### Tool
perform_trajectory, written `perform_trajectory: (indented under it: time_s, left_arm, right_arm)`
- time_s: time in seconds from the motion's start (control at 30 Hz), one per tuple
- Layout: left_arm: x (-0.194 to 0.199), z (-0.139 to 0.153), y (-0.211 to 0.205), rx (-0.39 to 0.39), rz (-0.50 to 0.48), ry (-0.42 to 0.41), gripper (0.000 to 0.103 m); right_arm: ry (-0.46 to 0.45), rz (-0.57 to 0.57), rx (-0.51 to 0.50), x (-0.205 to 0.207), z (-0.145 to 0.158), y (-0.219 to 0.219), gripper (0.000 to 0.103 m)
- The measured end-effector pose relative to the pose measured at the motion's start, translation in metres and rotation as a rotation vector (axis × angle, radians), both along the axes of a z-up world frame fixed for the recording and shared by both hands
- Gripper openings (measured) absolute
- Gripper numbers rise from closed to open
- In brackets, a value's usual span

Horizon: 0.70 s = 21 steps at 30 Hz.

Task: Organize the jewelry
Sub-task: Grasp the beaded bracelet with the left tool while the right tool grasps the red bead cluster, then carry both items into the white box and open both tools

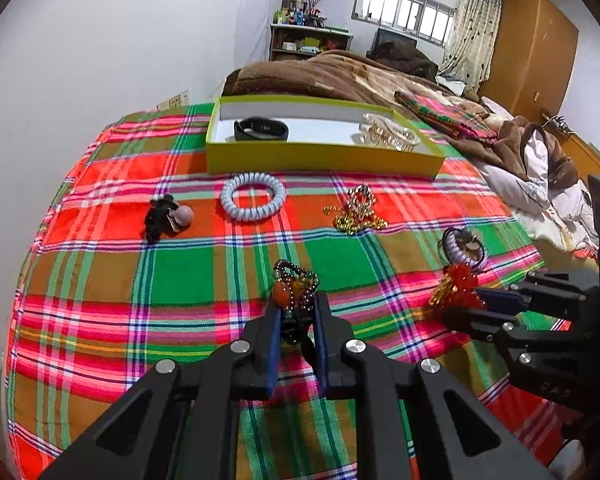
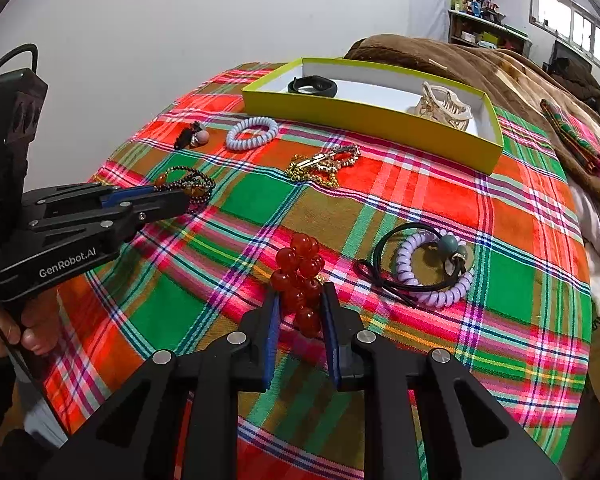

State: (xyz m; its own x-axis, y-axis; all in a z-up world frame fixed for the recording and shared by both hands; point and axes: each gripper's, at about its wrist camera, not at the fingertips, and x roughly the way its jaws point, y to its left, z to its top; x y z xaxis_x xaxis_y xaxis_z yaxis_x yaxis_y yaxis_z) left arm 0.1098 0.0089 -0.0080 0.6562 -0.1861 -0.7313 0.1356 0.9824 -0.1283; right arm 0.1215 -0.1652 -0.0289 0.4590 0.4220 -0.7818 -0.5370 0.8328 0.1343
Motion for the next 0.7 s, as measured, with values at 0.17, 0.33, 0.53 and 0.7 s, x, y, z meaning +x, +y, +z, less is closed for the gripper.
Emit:
perform_trajectory:
  time_s: [0.17,0.33,0.53,0.7]
  left_arm:
    - [-0.002,0.012,0.002,-0.027,0.001,-0.024,0.015]
    - [-0.005,0.022,0.0,-0.033,-0.002,-0.047,0.015]
    - [-0.006,0.021,-0.001,-0.04,-0.002,-0.042,0.015]
    - [-0.006,0.017,0.002,-0.05,0.004,-0.026,0.015]
  right_arm:
    - [-0.014,0.003,0.044,-0.004,0.014,-0.004,0.02]
    - [0.004,0.024,0.074,-0.005,0.021,-0.006,0.02]
    - [0.09,0.002,0.036,0.001,0.0,-0.005,0.03]
    - [0.11,-0.012,0.067,0.002,-0.004,-0.01,0.03]
